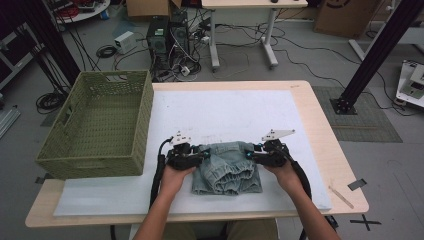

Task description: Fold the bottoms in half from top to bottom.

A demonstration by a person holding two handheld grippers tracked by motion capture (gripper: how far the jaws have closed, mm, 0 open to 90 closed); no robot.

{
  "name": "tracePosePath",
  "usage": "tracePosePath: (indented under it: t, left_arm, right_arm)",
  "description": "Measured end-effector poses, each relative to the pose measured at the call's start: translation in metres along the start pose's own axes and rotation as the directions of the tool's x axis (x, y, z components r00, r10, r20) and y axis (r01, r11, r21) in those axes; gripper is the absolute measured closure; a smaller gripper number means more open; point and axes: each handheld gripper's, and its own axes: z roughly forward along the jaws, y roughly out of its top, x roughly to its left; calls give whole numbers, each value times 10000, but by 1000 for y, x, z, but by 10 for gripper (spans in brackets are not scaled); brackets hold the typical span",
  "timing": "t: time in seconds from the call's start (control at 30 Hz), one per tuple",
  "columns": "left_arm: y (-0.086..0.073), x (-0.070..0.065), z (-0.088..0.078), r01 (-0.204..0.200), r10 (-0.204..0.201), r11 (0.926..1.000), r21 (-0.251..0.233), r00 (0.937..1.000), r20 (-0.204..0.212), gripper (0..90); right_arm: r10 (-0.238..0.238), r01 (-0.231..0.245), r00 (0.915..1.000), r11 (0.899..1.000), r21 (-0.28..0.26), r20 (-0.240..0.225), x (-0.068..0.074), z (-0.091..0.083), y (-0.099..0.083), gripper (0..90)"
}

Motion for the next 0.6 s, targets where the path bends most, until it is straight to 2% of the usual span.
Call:
tracePosePath:
  t: [0.13, 0.23, 0.27, 0.37, 0.47, 0.53, 0.6]
  left_arm:
    - [8, 4, 6, -277, 267, 9990, -342, 9992, -289, 623]
    - [10, 7, 10, -504, 482, 9967, -632, 9982, -354, 621]
    - [10, 8, 12, -525, 501, 9968, -600, 9979, -399, 620]
    - [6, 12, 18, -349, 321, 9986, -409, 9972, -673, 593]
    - [6, 13, 18, 96, -137, 9991, -421, 9950, -987, 451]
    - [7, 13, 12, -142, 87, 9987, -484, 9936, -1122, 440]
    - [9, 14, 6, -132, 56, 9975, -696, 9940, -1095, 429]
  right_arm:
    - [-121, 128, 9985, 9998, -132, 537, -4, 5, 11, 635]
    - [-124, 155, 9954, 9994, -316, 954, -5, 7, 16, 637]
    - [-86, 123, 9945, 9993, -348, 1046, -6, 9, 17, 637]
    - [-15, 42, 9924, 9998, -216, 1233, -6, 15, 18, 636]
    - [105, -89, 9904, 9999, -125, 1376, -6, 20, 17, 625]
    - [206, -188, 9913, 9997, -149, 1303, -7, 19, 17, 583]
    - [297, -254, 9913, 9991, -351, 1281, -8, 13, 18, 544]
